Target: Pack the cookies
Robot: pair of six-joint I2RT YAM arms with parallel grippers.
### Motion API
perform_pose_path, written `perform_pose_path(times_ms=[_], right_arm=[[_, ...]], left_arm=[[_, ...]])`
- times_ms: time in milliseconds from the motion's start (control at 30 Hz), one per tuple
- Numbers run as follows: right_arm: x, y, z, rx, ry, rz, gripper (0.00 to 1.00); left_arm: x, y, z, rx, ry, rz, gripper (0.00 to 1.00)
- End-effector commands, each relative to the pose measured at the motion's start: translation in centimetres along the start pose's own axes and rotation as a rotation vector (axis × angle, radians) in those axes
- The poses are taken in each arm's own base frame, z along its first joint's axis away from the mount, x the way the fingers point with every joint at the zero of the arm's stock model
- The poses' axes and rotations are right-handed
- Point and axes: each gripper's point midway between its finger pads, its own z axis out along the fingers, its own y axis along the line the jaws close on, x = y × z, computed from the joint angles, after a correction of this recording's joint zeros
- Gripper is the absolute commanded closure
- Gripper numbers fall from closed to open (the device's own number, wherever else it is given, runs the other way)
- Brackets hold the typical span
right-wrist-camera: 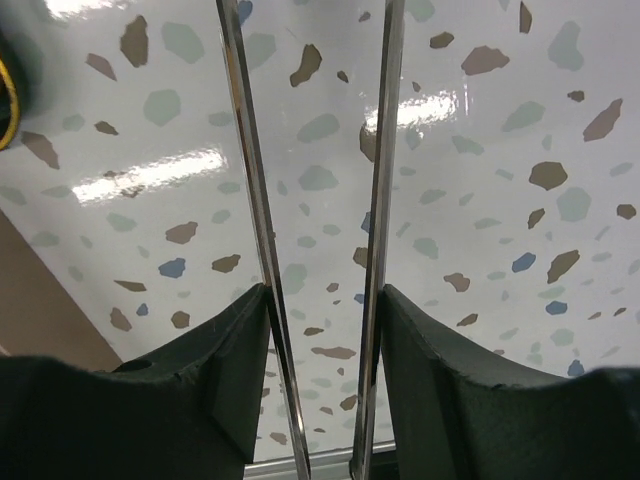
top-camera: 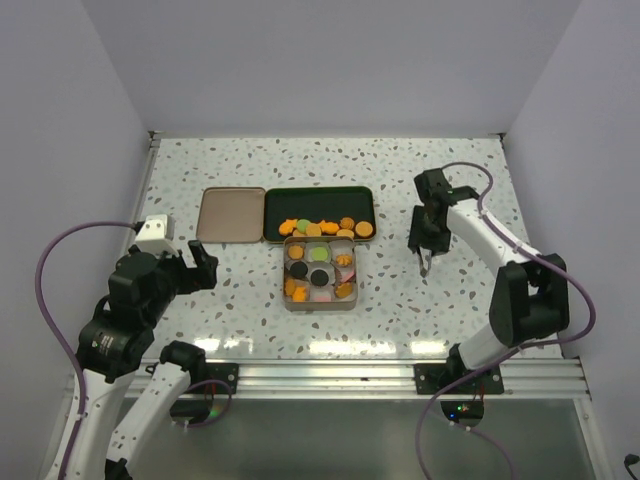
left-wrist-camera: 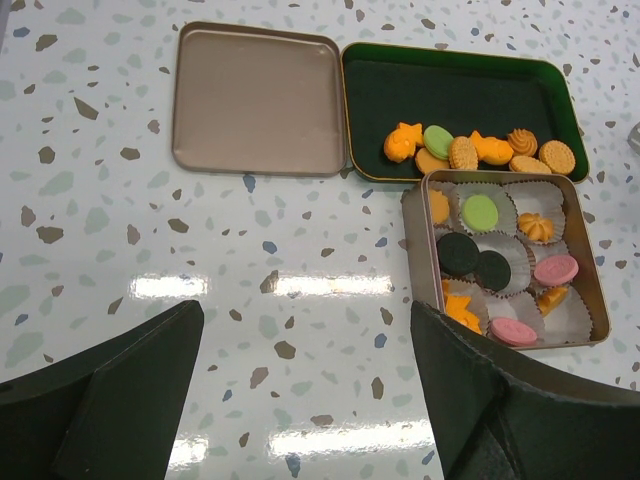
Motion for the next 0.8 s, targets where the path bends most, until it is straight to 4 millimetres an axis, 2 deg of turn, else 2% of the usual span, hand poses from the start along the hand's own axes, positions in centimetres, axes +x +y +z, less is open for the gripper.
perform_pose_path(times_ms=[0, 167, 267, 567, 767], right_arm=[[1.1, 0.4, 1.9, -0.035, 0.029, 0.020, 0.52], [3.2, 0.7, 4.3, -0.039, 0.094, 0.037, 0.52], [3.7, 0.7, 5.1, -0.035, 0.114, 0.036, 0.52], [4.5, 0.0, 6.6, 0.015, 0.152, 0.018, 0.48], [4.5, -0.7, 7.1, 0.038, 0.166, 0.025, 0.39]], left_arm=[[-1.0, -0.5, 0.1, 0.026, -0.036, 0.014, 0.10], [-0.9, -0.5, 0.1, 0.026, -0.035, 0.015, 0.10], [-0.9, -0.5, 0.1, 0.026, -0.034, 0.015, 0.10], [-0.9, -0.5, 0.1, 0.022, -0.032, 0.013, 0.10], [-0.9, -0.5, 0.2, 0.021, -0.030, 0.012, 0.10]])
